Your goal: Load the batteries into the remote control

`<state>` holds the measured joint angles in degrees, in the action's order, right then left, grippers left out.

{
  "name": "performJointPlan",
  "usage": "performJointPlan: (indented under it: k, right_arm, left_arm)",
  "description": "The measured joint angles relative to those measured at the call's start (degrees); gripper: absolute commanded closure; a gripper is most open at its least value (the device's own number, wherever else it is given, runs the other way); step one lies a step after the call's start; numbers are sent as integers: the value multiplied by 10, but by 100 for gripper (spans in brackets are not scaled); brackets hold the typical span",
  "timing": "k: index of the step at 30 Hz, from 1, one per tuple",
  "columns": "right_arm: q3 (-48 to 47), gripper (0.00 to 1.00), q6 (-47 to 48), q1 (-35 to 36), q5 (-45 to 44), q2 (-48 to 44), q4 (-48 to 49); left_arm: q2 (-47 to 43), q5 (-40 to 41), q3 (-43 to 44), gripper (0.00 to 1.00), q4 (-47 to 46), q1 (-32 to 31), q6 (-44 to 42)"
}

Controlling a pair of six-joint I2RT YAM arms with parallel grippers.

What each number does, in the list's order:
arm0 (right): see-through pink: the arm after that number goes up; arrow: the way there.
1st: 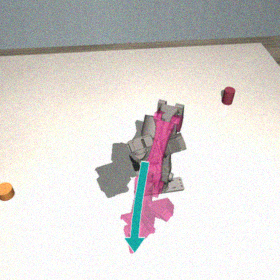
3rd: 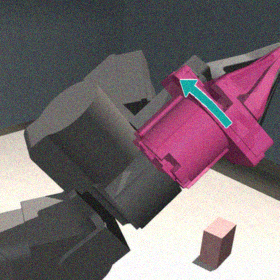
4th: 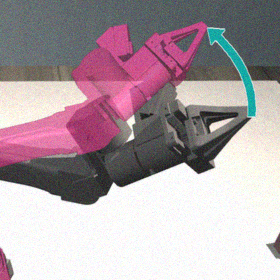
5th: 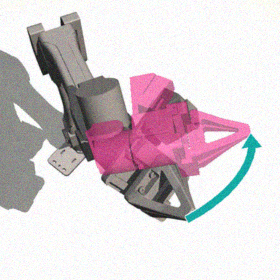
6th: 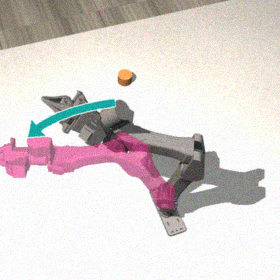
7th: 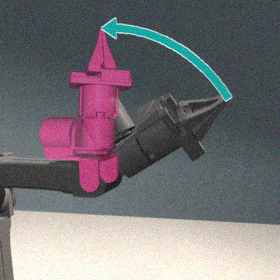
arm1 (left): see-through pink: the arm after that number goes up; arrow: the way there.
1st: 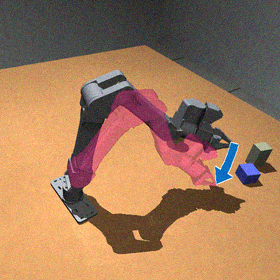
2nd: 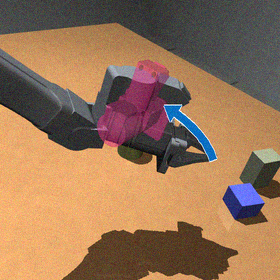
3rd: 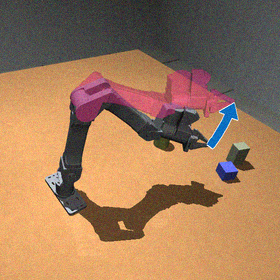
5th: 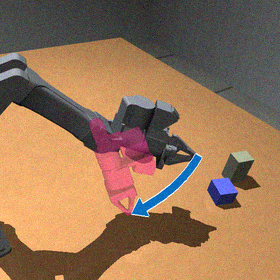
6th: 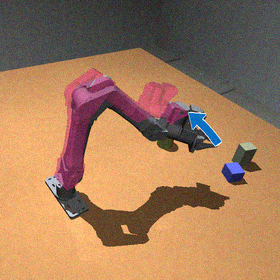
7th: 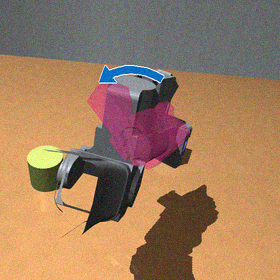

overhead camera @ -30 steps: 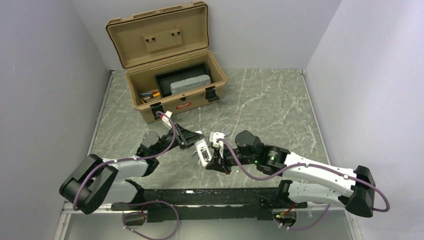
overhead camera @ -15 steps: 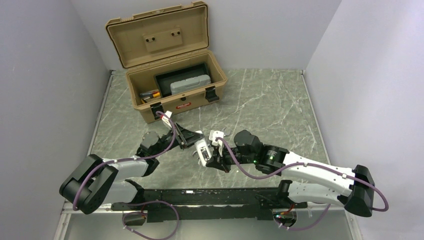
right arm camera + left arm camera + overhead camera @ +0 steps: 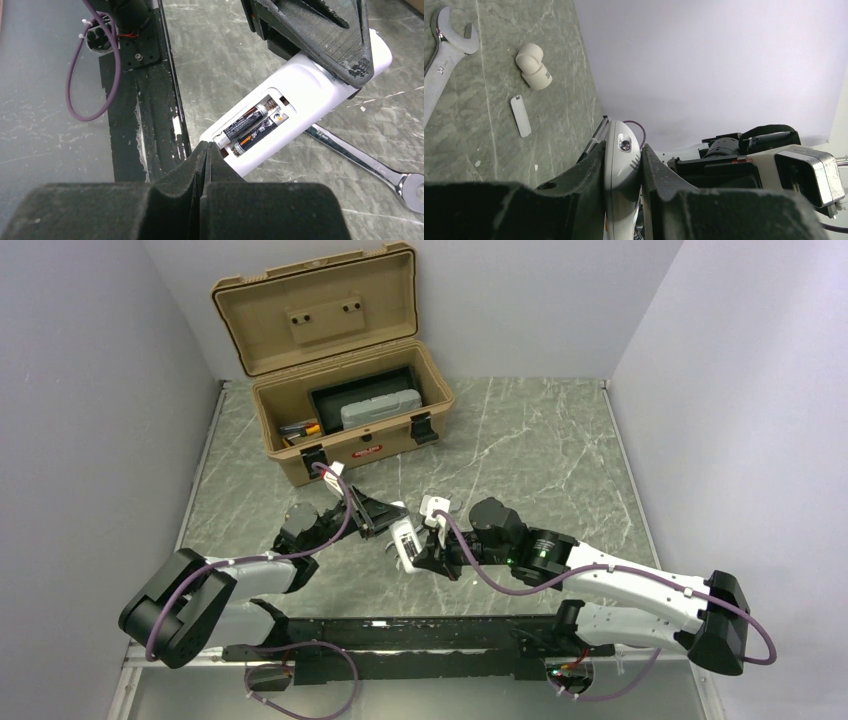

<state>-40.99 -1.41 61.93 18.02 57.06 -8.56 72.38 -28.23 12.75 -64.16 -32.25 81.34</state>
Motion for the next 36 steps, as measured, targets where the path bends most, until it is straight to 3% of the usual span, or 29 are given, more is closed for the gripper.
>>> performJointPlan:
  k: [36]
  right_arm:
    - [0,100,-1,-16,-15,11,36]
  left_arm:
    - [0,0,0,100,-3,-2,0]
